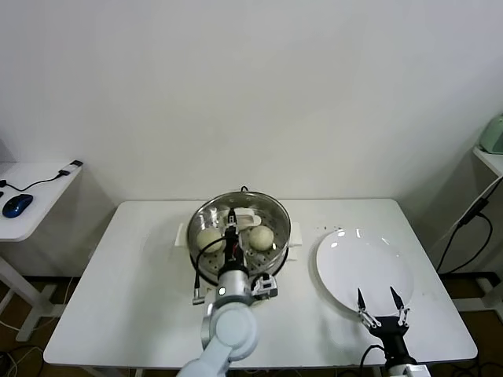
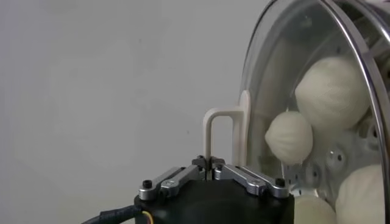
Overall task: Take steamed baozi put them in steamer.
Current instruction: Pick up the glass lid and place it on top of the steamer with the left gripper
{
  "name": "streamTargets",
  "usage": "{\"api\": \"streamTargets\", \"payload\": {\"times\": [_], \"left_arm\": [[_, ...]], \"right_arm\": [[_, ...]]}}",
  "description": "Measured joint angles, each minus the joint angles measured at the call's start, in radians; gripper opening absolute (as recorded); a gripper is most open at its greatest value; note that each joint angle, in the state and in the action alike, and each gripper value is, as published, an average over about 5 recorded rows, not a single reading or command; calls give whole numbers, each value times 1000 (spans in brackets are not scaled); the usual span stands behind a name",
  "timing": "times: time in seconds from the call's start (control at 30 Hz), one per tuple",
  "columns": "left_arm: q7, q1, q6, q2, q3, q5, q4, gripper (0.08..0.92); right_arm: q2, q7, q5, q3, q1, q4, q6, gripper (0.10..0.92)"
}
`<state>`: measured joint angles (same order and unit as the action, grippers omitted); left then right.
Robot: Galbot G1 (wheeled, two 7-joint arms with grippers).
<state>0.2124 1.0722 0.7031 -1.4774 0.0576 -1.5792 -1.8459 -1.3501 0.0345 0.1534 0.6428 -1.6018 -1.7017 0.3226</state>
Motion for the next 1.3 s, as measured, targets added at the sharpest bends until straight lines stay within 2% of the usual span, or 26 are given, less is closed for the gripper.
{"api": "streamTargets", "payload": {"times": [0.6, 0.7, 1.3], "left_arm": [[-13, -1, -15, 14, -12, -18, 28, 132], [-13, 5, -21, 19, -11, -23, 23, 162], [4, 32, -48, 50, 4, -1, -53, 673]], "right_arm": [[-18, 0, -14, -1, 2, -5, 10, 823], [-20, 0, -17, -2, 2, -5, 11, 823], [-27, 10, -31, -16, 9, -12, 4, 823]]}}
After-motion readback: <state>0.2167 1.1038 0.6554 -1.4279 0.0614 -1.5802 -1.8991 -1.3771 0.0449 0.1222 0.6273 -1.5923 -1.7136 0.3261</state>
